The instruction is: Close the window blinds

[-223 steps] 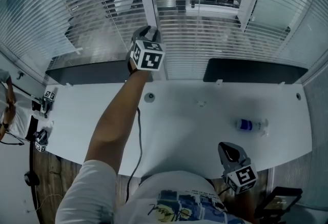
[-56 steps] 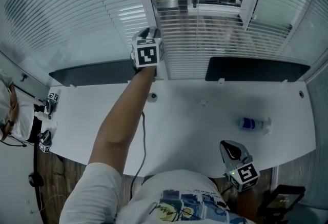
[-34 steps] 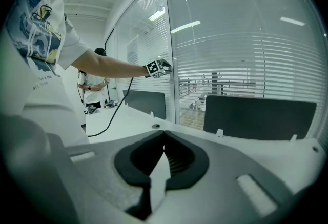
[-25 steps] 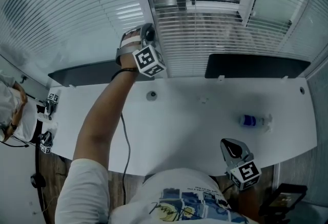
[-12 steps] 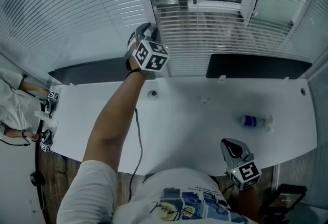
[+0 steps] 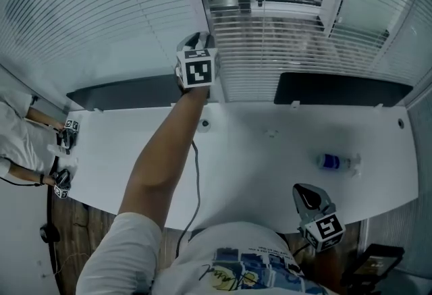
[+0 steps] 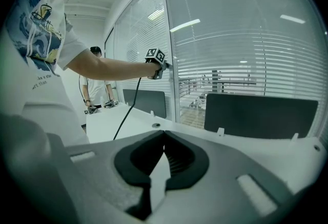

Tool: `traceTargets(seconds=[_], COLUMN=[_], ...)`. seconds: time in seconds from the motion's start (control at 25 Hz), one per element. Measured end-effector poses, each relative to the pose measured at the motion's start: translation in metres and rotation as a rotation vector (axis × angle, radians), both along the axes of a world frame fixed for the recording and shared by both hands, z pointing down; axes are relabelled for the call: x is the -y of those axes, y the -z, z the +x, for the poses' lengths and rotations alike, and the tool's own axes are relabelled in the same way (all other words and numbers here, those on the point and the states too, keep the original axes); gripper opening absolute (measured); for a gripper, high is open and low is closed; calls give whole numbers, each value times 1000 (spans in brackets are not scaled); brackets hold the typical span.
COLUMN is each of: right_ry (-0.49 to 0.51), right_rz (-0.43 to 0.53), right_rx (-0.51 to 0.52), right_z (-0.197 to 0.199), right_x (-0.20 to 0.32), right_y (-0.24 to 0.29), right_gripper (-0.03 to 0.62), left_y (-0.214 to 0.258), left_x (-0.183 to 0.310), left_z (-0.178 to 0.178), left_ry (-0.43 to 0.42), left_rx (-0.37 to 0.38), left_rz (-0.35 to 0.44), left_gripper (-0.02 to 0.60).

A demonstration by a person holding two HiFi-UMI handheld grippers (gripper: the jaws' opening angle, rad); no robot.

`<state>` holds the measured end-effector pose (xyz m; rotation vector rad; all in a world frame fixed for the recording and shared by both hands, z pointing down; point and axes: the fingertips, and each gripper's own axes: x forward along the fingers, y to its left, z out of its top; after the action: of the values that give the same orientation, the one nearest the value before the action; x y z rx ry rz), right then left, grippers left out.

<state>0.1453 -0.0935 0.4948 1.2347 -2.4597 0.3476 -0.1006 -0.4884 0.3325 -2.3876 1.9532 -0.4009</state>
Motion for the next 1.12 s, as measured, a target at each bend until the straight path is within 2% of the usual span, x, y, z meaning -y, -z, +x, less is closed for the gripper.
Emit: traceTargets(seconds=[0.08, 0.16, 0.24, 0.32, 0.44, 0.56, 0.8, 0.88, 1.0, 1.12], right_ry=[-4, -7, -6, -6, -13, -11, 2, 3, 4, 1], right_rz=[-3, -4, -4, -4, -2, 5, -2, -5, -6, 0], right_rx=[0, 6, 11, 11, -5, -1, 11, 11, 11, 8], right_z=[0, 1, 1, 1, 4, 4, -3, -3, -1, 0], right_x=[0, 0, 0, 0, 0, 0, -2, -2, -3, -2], right_y=[0, 0, 0, -1, -1, 0, 0, 0, -3, -2], right_gripper=[3, 3, 3, 3, 3, 3, 3, 3, 3, 3], left_y=[0, -1, 0, 0, -1, 0, -5, -9, -14, -18], left_x=[0, 0, -1, -1, -3, -7, -11, -10, -7, -2], left_z=[-2, -2, -1, 0, 4, 6, 12, 16, 20, 20], left_ry=[2, 1, -5, -18, -42, -62, -116, -140, -168, -184], left_rx=[-79, -126, -115, -48, 106, 278, 779, 921, 1066, 1161], left_rz=[-16, -29, -30, -18, 10, 48, 138, 157, 175, 174], left_gripper=[124, 124, 125, 129, 132, 167, 167, 167, 167, 167])
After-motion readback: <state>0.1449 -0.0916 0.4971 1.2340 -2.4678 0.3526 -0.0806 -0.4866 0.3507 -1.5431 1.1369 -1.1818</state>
